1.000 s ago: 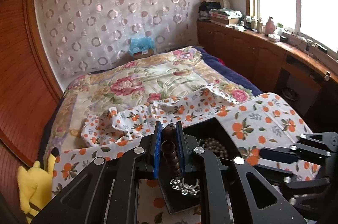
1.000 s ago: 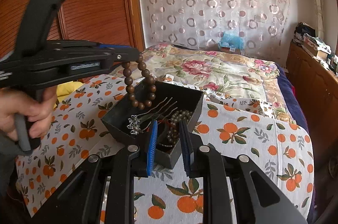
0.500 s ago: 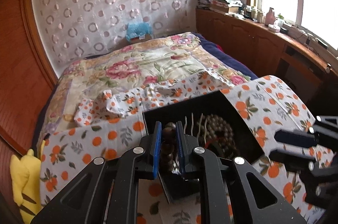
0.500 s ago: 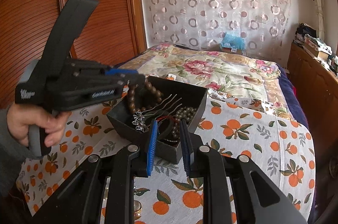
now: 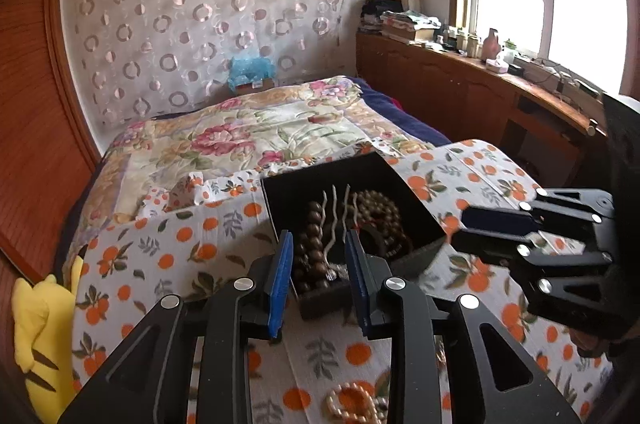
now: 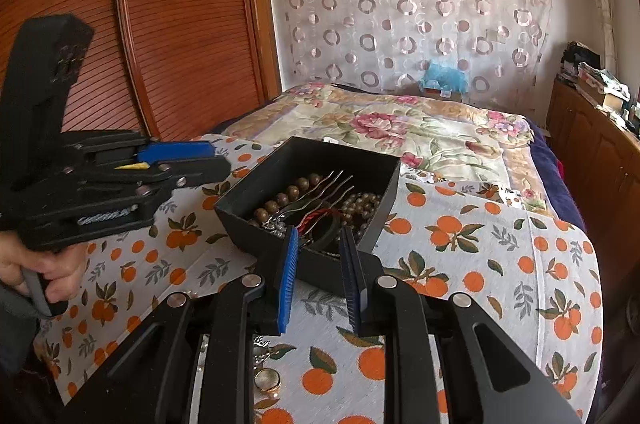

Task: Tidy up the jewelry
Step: 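Open both tools over the box and withdraw toward the remaining jewelry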

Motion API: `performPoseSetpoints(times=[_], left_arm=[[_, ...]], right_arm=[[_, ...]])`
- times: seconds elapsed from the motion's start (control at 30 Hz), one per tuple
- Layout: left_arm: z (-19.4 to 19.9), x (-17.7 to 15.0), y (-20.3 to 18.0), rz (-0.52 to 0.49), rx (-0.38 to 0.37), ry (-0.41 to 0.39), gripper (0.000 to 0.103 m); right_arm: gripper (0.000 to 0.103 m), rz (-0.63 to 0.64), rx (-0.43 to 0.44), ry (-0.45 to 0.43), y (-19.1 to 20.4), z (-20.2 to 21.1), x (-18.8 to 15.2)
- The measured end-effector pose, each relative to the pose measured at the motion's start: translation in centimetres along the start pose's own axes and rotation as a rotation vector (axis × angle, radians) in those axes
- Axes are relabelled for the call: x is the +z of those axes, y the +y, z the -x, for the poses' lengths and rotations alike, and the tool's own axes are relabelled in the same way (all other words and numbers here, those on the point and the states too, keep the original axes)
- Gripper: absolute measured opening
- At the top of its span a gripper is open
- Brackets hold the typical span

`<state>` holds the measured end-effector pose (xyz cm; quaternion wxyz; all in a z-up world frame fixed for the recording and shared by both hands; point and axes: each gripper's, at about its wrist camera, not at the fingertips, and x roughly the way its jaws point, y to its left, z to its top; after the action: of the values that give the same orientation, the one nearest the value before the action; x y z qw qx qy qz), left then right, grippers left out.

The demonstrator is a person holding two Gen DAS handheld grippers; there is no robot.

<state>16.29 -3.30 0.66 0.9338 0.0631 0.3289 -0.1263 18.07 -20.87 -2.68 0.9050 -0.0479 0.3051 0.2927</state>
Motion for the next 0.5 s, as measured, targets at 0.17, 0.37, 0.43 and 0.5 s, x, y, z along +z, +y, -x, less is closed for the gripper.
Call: performPoseSetpoints(times=[0.17,0.37,0.43,0.5], left_arm=[[1.1,-1.8,-0.2,0.004,-0.020,0.004,0.029],[2.1,-4.3,-0.4,-0.007,-0.026,0.025,0.034],[2.5,-5.3,-0.2,0.002,-0.034,0.038,0.034],[2.7,-6.4,0.0,0.017,-0.046,0.056,0.034]], right_arm=[[0.024,-0.006,0.008,0.000,0.2,0.4,-0.5],[0.024,-0.003,0.025,-0.003,1.2,1.4,-1.3],[0.024,0.002,0.033,-0.001,1.6,1.7,-1.8],[0.024,0.007,0.037,0.002,2.0,1.9,-2.1]])
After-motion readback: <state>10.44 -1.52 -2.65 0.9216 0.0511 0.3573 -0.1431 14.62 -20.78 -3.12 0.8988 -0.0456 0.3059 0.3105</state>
